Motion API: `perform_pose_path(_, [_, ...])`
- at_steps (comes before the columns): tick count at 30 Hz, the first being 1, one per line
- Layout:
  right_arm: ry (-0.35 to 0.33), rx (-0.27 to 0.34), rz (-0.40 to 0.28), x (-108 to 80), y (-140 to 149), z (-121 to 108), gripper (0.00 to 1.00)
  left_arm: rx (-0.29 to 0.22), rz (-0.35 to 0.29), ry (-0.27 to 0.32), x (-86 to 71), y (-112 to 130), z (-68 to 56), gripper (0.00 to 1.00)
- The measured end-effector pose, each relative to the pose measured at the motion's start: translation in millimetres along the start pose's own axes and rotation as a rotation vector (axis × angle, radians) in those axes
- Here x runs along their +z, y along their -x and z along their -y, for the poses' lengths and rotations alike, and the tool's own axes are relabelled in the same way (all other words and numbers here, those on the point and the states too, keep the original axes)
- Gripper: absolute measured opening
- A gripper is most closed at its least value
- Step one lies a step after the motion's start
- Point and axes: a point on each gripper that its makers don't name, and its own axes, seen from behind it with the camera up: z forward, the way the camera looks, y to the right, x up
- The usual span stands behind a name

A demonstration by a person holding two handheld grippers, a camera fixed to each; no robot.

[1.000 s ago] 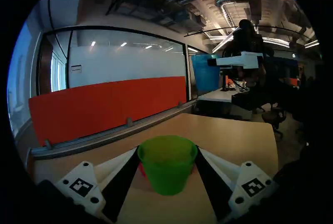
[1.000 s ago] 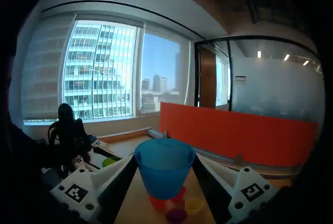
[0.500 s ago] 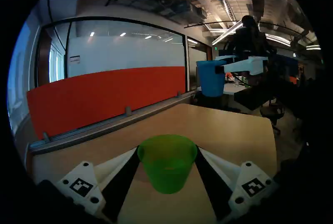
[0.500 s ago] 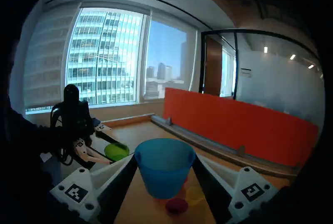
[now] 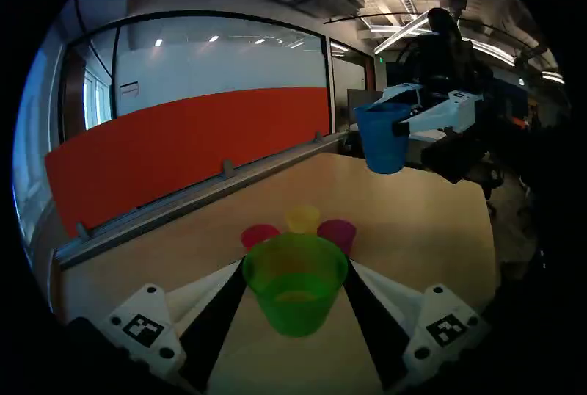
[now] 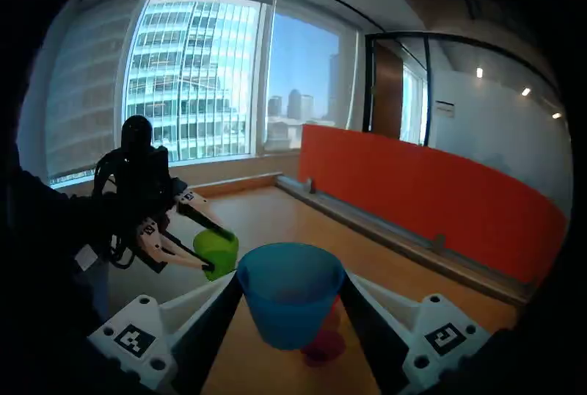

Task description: Pour water

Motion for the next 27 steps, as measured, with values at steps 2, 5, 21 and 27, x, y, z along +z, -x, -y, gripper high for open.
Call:
perform_pose_path(2, [-0.009,0.001,0.010,1.6,6,2,0.92,0.000,0.013,0.001,1.9,4,0.7,0.88])
perform_pose_path(5, [-0.020,0.004,0.025,3.3,14,3,0.92,0.001,0.027,0.003,3.7,9,1.5,0.88])
perform_pose_path(21, [-0.061,0.016,0.122,14.2,60,10,0.93,0.000,0.094,0.027,9.7,34,-3.5,0.88])
perform_pose_path(27, [-0.073,0.011,0.171,20.1,81,14,0.93,0.010,0.137,0.038,13.7,50,-7.4,0.88])
